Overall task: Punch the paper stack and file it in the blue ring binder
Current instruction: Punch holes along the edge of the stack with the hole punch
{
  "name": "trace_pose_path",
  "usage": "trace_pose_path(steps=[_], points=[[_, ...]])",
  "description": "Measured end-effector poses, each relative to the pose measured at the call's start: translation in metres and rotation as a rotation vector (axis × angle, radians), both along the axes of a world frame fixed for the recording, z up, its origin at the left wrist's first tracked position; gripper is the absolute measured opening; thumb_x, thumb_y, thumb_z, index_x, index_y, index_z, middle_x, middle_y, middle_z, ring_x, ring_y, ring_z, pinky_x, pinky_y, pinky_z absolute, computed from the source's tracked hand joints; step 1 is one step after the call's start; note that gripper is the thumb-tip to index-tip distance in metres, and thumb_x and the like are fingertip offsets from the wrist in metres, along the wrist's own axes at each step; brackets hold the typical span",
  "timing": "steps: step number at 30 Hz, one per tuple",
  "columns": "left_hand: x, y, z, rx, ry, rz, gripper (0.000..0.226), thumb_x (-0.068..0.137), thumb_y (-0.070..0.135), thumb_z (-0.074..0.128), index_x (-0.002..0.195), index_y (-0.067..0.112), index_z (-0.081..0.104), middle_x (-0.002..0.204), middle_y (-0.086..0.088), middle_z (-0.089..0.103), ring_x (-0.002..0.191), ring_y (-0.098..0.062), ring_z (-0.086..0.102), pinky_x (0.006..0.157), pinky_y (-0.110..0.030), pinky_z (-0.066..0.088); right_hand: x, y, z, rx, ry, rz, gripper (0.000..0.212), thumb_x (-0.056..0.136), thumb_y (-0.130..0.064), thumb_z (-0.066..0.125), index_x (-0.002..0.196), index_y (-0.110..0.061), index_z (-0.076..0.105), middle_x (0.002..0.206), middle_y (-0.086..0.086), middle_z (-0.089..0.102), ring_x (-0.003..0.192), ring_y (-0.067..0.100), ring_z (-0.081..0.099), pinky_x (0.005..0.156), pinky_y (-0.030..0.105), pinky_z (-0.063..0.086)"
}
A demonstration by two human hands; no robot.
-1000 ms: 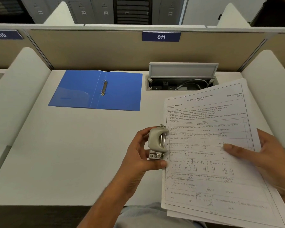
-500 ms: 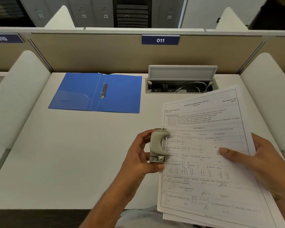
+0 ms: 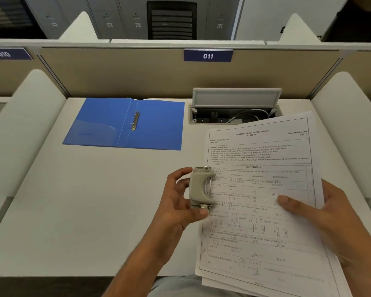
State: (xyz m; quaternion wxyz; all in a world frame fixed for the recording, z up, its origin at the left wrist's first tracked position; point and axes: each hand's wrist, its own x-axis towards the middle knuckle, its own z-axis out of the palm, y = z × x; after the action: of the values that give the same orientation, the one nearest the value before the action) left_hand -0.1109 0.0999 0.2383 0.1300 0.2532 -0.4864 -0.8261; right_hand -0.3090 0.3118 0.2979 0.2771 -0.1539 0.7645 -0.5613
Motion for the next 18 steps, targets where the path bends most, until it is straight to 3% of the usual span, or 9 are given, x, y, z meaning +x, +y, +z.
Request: trace_pose_path(steps=[3, 6, 10, 14, 18], points=[[-0.003, -0.002, 0.004, 0.033, -0.053, 0.079, 0.062, 0.089, 0.031, 0.071, 0.148, 0.029, 0.051, 0.138, -0.004, 0.069, 0.116, -0.027, 0.073, 0.086, -0.039, 0.063, 0.006, -0.001, -0.004, -0.016, 0.010, -0.023, 0.044, 0.072, -0.014, 0.084, 0.114, -0.021, 0.077, 0.104, -0.002, 0.085, 0.088, 0.020, 0.083, 0.073, 0.034, 0.068], [-0.005, -0.005, 0.005, 0.025, -0.113, 0.077, 0.050, 0.099, 0.050, 0.062, 0.144, 0.028, 0.062, 0.135, -0.004, 0.072, 0.121, -0.031, 0.072, 0.094, -0.045, 0.063, 0.010, -0.002, -0.006, -0.035, 0.007, -0.032, 0.043, 0.073, -0.012, 0.084, 0.115, -0.019, 0.078, 0.104, -0.001, 0.085, 0.089, 0.021, 0.083, 0.072, 0.032, 0.068], [-0.005, -0.010, 0.004, 0.026, -0.153, 0.097, 0.048, 0.095, 0.045, 0.058, 0.138, 0.025, 0.068, 0.129, -0.006, 0.076, 0.119, -0.035, 0.073, 0.093, -0.046, 0.065, 0.014, -0.005, -0.010, -0.035, 0.004, -0.026, 0.040, 0.077, -0.008, 0.084, 0.115, -0.018, 0.078, 0.104, -0.003, 0.085, 0.088, 0.019, 0.083, 0.070, 0.028, 0.067], [-0.001, -0.015, 0.003, 0.042, -0.183, 0.089, 0.051, 0.094, 0.045, 0.060, 0.136, 0.017, 0.068, 0.129, -0.015, 0.074, 0.121, -0.049, 0.066, 0.105, -0.062, 0.055, 0.018, -0.007, -0.015, -0.033, -0.010, -0.038, 0.036, 0.080, -0.003, 0.083, 0.113, -0.017, 0.078, 0.100, -0.006, 0.085, 0.085, 0.015, 0.083, 0.063, 0.020, 0.063], [0.001, -0.019, 0.004, 0.069, -0.219, 0.066, 0.056, 0.090, 0.045, 0.064, 0.134, 0.011, 0.068, 0.128, -0.018, 0.075, 0.113, -0.045, 0.072, 0.107, -0.063, 0.054, 0.021, -0.009, -0.022, -0.022, -0.013, -0.037, 0.035, 0.082, -0.001, 0.083, 0.112, -0.018, 0.078, 0.099, -0.009, 0.085, 0.084, 0.014, 0.082, 0.062, 0.019, 0.062]])
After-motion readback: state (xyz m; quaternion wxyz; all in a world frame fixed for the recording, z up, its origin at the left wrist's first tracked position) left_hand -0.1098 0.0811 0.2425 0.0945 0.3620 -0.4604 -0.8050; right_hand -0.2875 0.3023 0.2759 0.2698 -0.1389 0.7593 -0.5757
